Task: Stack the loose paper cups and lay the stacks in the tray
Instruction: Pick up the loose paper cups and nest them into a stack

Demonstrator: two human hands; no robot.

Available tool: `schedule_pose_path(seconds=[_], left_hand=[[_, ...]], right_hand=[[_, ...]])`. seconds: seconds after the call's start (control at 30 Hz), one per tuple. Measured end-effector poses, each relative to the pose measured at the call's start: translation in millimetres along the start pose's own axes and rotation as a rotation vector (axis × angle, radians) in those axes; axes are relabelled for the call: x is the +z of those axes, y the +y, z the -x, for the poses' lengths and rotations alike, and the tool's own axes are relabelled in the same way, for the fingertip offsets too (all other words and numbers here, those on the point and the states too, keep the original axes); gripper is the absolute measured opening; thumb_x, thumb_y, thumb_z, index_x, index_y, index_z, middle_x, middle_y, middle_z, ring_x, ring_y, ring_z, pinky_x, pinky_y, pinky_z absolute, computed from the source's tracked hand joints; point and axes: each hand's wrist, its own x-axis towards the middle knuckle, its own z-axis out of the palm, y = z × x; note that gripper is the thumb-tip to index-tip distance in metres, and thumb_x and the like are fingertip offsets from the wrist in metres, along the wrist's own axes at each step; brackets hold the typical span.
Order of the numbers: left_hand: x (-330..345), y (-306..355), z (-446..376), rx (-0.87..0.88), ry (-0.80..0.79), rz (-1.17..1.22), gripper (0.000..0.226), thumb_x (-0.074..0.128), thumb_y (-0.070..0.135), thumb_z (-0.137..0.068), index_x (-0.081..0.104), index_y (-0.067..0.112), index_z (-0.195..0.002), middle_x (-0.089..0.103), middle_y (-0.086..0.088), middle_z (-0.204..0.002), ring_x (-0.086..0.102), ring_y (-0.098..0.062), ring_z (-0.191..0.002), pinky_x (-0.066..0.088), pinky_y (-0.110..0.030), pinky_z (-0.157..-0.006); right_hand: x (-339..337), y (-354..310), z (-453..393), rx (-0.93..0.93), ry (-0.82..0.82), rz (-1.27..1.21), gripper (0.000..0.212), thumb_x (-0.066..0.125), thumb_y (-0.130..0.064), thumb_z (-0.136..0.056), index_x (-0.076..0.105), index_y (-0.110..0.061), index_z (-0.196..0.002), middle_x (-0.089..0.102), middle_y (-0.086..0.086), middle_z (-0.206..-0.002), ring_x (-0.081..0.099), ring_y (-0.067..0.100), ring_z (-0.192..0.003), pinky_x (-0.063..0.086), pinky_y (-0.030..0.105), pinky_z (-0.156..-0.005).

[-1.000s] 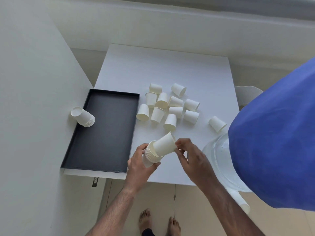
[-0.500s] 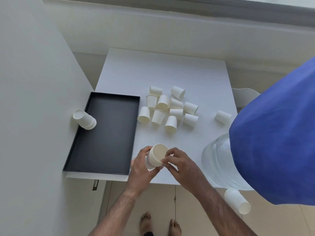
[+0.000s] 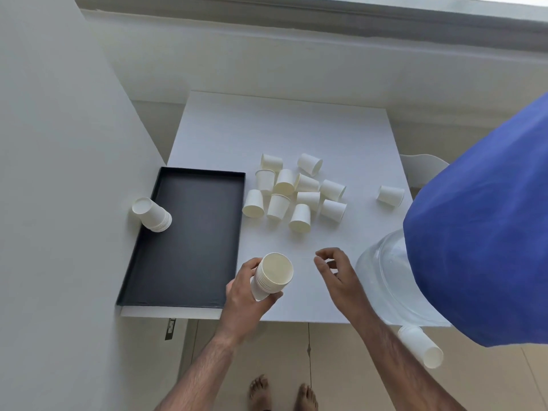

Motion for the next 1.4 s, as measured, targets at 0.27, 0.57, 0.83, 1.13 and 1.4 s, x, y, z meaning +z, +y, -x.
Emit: schedule_pose_path(seconds=[0.27,0.57,0.83,1.13,1.4], left_hand=[[-0.1,-1.9,-6.6,0.007,-0.017,0.024,0.079,0.092,0.041,-0.082,0.038,0.07,-0.131,0.055,0.038,-0.136,0.046,-0.011,-0.137,0.045,-0.028,-0.096],[-1.7,27.8,-28.8,0.063,0.009,0.0,0.081,0.092,0.037,-0.083,0.034,0.077,-0.124,0.047,0.047,-0.134,0.048,-0.016,-0.136,0.049,-0.038,-0.102],[7.2,40.4,-41.3,0.062,0.015,0.013,0.081,0.093,0.033,-0.083,0.037,0.073,-0.125,0.047,0.047,-0.132,0.049,-0.016,-0.135,0.05,-0.038,-0.102],[8.9,42.0,-85.7,0.019,-0.082,-0.029,0.077,0.092,0.036,-0.084,0.041,0.058,-0.137,0.05,0.041,-0.137,0.045,-0.015,-0.136,0.048,-0.042,-0.107],[-4.6,38.6,-125.4,0.045,-0.096,-0.068,0.08,0.091,0.038,-0.084,0.036,0.072,-0.131,0.05,0.04,-0.141,0.041,-0.01,-0.136,0.041,-0.031,-0.101]], right_hand=[[-7.2,12.4,-62.7,0.177,0.205,-0.157,0.014,0.064,-0.034,-0.101,0.06,-0.025,-0.111,0.065,-0.006,-0.113,0.064,0.012,-0.098,0.056,0.039,-0.082],[-25.2,16.1,-121.0,0.334,0.384,-0.105,0.034,0.067,-0.026,-0.095,0.054,-0.015,-0.125,0.054,0.003,-0.13,0.062,0.019,-0.102,0.049,0.032,-0.081],[-32.9,9.1,-166.3,0.469,0.515,-0.101,0.057,0.069,-0.024,-0.092,0.046,-0.008,-0.141,0.044,0.012,-0.146,0.05,0.034,-0.131,0.049,0.041,-0.098],[-59.1,-9.6,-236.1,0.6,0.717,-0.094,0.067,0.065,-0.024,-0.088,0.038,-0.01,-0.147,0.04,0.014,-0.151,0.046,0.036,-0.134,0.042,0.053,-0.11],[-84.6,-22.8,-294.0,0.654,0.759,0.032,0.074,0.059,-0.025,-0.095,0.026,-0.011,-0.16,0.028,0.014,-0.163,0.035,0.036,-0.146,0.035,0.049,-0.116]])
